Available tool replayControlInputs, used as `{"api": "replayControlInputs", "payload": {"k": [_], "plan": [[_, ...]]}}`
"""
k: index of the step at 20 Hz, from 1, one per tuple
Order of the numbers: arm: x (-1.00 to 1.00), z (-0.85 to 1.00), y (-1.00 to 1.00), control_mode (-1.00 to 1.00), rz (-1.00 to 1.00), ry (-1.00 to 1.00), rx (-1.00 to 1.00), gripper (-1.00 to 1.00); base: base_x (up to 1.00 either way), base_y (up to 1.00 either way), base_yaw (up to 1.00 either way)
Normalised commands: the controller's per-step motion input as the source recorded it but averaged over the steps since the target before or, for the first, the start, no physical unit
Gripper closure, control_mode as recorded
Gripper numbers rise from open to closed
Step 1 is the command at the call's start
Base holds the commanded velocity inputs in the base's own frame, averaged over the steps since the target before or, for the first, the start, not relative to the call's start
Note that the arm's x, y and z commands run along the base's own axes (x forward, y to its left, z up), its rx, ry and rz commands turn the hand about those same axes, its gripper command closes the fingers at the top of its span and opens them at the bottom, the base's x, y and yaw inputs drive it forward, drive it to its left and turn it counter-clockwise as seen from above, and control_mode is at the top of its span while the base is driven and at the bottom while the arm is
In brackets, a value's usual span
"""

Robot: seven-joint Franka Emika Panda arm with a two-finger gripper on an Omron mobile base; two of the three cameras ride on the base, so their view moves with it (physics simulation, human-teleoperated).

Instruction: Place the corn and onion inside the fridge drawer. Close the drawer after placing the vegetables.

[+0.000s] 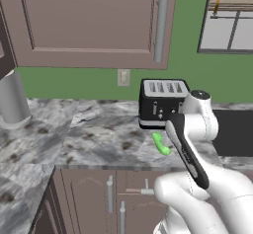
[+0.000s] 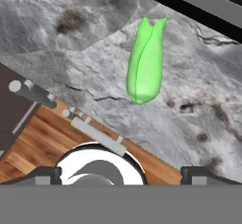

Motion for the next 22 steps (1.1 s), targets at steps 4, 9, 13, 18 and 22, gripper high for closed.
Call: {"api": "replayControlInputs", "payload": {"k": [4, 9, 13, 18, 22], "plan": [[0.82, -0.24, 0.0, -1.0, -0.21, 0.11, 0.0, -1.0, 0.0, 0.0, 0.0], [0.53, -0.42, 0.03, -1.0, -0.17, 0.08, -0.02, -1.0, 0.0, 0.0, 0.0], [0.14, -0.47, 0.0, -1.0, -0.04, 0.03, -0.05, -1.0, 0.0, 0.0, 0.0], [0.32, -0.52, 0.03, -1.0, 0.03, 0.01, -0.03, -1.0, 0.0, 0.0, 0.0], [0.32, -0.38, 0.0, -1.0, 0.16, 0.0, 0.0, -1.0, 0.0, 0.0, 0.0]]}}
